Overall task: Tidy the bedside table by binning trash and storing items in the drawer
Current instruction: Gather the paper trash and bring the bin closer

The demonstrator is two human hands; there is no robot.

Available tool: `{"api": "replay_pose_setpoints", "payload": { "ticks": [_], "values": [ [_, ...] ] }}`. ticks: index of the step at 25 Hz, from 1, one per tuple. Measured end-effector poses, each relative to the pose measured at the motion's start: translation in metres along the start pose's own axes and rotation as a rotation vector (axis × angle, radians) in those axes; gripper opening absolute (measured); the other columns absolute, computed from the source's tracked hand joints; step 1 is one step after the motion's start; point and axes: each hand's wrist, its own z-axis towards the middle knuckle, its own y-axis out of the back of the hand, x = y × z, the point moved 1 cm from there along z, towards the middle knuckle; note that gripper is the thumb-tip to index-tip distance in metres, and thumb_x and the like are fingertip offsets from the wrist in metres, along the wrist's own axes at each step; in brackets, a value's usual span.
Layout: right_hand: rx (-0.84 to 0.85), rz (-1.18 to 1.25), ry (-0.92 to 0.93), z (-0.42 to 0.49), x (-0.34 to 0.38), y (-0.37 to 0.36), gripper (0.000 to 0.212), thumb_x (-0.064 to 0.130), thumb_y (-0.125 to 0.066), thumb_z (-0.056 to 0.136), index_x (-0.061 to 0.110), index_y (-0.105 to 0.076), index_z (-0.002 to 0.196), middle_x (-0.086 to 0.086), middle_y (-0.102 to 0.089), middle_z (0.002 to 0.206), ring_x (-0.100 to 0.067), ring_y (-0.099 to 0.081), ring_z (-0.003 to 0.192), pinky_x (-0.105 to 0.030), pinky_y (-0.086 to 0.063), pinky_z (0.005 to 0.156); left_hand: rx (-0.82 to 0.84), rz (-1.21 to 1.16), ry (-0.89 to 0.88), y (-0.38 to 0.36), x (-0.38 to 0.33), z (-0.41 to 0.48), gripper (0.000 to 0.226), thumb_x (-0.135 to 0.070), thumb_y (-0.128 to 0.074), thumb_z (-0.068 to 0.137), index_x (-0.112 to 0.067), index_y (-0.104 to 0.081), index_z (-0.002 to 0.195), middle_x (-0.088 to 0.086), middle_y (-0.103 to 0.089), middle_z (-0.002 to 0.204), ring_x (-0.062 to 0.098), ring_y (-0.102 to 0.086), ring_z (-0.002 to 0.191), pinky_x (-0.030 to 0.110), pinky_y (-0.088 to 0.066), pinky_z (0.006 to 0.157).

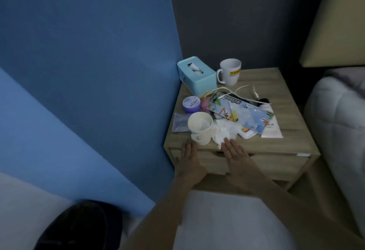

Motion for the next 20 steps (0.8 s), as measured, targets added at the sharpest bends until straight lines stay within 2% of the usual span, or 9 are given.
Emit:
{"api": "replay_pose_setpoints", "payload": {
  "ticks": [2,4,6,7,9,11,13,17,20],
  "values": [
    [0.071,0.03,0.015,0.008,-0.005,-0.002,0.083,0.045,-0.052,0.056,0.002,-0.038,0.125,-0.019,-0.057,0.126,-0.034,-0.058,0.114,-0.039,-0.049,0.09,0.041,-0.037,0.037,0.006,-0.003,-0.004,0.093,-0.015,-0.053,0.083,-0.013,0.011,0.15,0.002,0.014,0.16,0.02,0.011,0.148,0.041,-0.015,0.12],
    [0.204,-0.018,0.028,0.014,-0.017,-0.014,0.083,0.053,-0.049,0.051,0.003,-0.053,0.117,-0.019,-0.065,0.115,-0.03,-0.053,0.121,-0.034,-0.043,0.096,0.064,-0.048,0.046,0.008,-0.003,-0.004,0.093,-0.011,-0.052,0.082,-0.014,0.01,0.15,-0.001,0.016,0.159,0.017,0.012,0.148,0.035,-0.017,0.119],
    [0.21,-0.018,0.085,0.012,-0.014,0.012,0.088,0.047,-0.063,0.06,-0.005,-0.044,0.129,-0.025,-0.044,0.138,-0.029,-0.02,0.139,-0.035,-0.025,0.112,0.107,-0.048,0.052,0.013,-0.003,0.003,0.091,-0.012,-0.053,0.084,-0.013,0.009,0.151,0.001,0.017,0.159,0.018,0.015,0.147,0.033,-0.018,0.118],
    [0.169,0.049,0.07,0.01,-0.014,0.017,0.089,0.039,-0.063,0.07,-0.005,-0.028,0.139,-0.021,-0.02,0.15,-0.028,-0.004,0.141,-0.034,-0.013,0.116,0.132,-0.039,0.055,0.014,-0.005,0.005,0.09,-0.014,-0.053,0.085,-0.011,0.008,0.151,0.003,0.018,0.159,0.019,0.016,0.147,0.033,-0.017,0.119],
    [0.256,0.151,0.065,0.007,-0.013,0.025,0.088,0.027,-0.054,0.079,0.004,-0.002,0.146,-0.002,0.012,0.152,-0.025,0.013,0.143,-0.032,-0.001,0.117,0.207,-0.038,0.087,0.02,-0.01,0.006,0.086,-0.018,-0.052,0.089,-0.009,0.008,0.15,0.006,0.019,0.159,0.021,0.016,0.147,0.035,-0.016,0.119],
    [0.299,0.236,0.031,0.007,-0.012,0.03,0.09,0.021,-0.052,0.078,0.01,0.006,0.147,0.005,0.019,0.15,-0.021,0.017,0.142,-0.03,-0.003,0.117,0.273,-0.01,0.128,0.026,-0.014,0.004,0.081,-0.019,-0.049,0.09,-0.011,0.003,0.151,0.006,0.018,0.159,0.021,0.015,0.147,0.039,-0.021,0.118],
    [0.394,0.315,-0.025,0.015,-0.013,0.043,0.093,0.019,-0.053,0.077,0.012,0.008,0.147,0.0,0.023,0.153,-0.018,0.02,0.141,-0.029,-0.006,0.116,0.313,0.006,0.154,0.039,-0.016,0.01,0.079,-0.016,-0.049,0.089,-0.013,-0.001,0.152,0.004,0.017,0.16,0.019,0.012,0.148,0.04,-0.027,0.115],
    [0.546,0.282,-0.019,0.024,-0.017,0.053,0.095,0.019,-0.055,0.076,0.014,0.007,0.147,-0.002,0.021,0.155,-0.02,0.017,0.142,-0.031,-0.015,0.114,0.403,0.018,0.221,0.051,-0.024,0.005,0.079,-0.014,-0.049,0.089,-0.015,-0.001,0.152,0.002,0.018,0.16,0.018,0.009,0.148,0.042,-0.025,0.115],
    [0.461,0.168,0.02,0.021,-0.016,0.047,0.096,0.023,-0.055,0.074,0.013,0.007,0.147,-0.001,0.02,0.153,-0.025,0.01,0.143,-0.039,-0.018,0.112,0.39,-0.001,0.255,0.048,-0.024,0.005,0.079,-0.012,-0.048,0.089,-0.015,0.0,0.152,0.002,0.018,0.16,0.018,0.012,0.148,0.044,-0.022,0.116]
  ]
}}
